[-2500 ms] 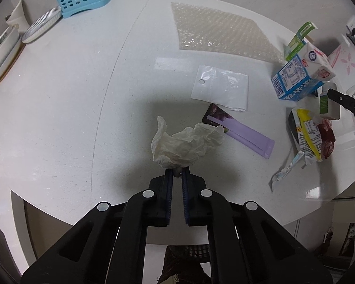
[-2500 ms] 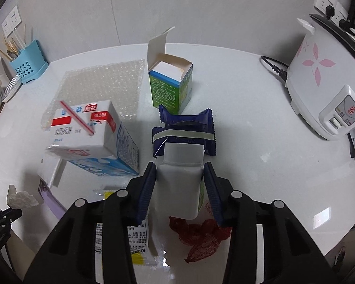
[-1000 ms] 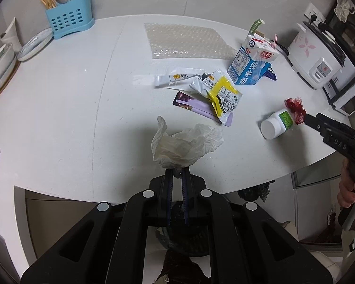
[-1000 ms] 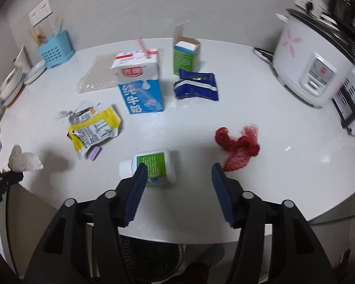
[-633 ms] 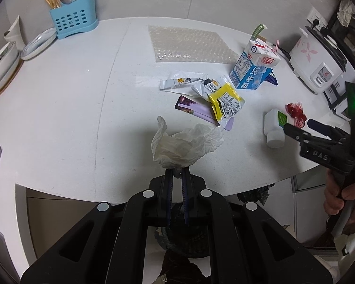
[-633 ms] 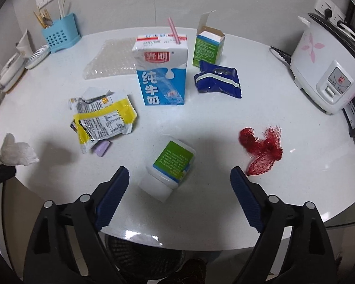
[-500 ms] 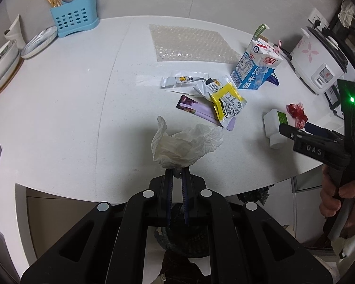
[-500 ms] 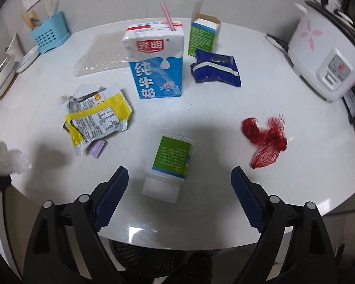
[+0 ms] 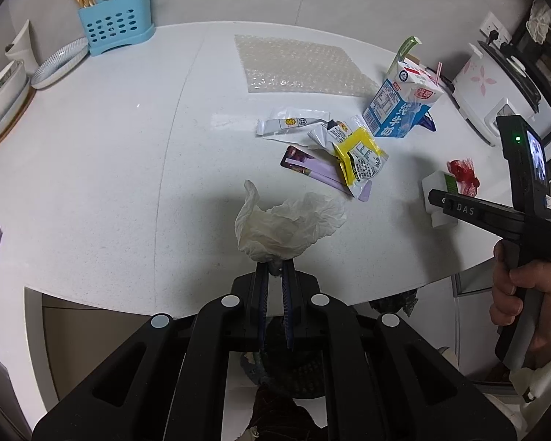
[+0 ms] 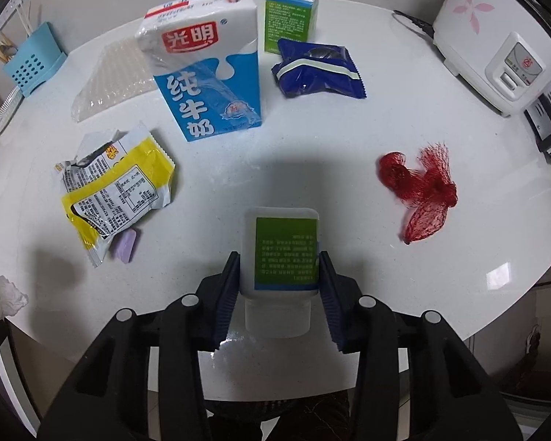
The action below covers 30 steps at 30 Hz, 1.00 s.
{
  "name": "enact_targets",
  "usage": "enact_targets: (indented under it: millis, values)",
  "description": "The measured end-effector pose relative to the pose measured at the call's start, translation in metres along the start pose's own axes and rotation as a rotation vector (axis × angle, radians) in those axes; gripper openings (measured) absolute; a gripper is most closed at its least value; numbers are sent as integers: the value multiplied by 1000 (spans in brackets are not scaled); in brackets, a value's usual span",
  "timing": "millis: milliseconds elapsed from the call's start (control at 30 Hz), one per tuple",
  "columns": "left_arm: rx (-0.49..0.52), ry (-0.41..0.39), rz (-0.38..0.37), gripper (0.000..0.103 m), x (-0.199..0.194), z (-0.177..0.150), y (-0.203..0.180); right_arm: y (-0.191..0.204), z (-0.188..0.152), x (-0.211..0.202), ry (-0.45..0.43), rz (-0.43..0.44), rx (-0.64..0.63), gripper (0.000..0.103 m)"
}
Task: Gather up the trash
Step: 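Lift the tissue with the left tool while the right tool lifts the pill bottle, then lower both tools over the green wastebasket and open them to drop the items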
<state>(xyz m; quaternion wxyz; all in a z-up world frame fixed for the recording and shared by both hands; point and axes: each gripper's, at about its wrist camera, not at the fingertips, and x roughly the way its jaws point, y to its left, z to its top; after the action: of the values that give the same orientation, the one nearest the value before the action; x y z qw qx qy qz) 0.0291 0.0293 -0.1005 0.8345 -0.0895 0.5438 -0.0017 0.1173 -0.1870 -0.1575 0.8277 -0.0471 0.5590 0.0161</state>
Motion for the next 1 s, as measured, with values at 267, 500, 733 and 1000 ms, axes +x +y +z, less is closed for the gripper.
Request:
enact_targets:
  millis: [267,500,733,1000]
  values:
    - [55,8,-41,6,-1,-12,-7,-16,-32,-37,-62,54,37,40]
    - [74,4,-67,6,-5,-33,-27,-22,-65,-71,-117,79,-14,40]
    - [78,8,-52,6,-11,-64,-46,-28,-98,-85,-150,104,-77,40]
    - [52,27,-55,6,-9,-108,-59,-35,-143,-83,-130,133,-133,40]
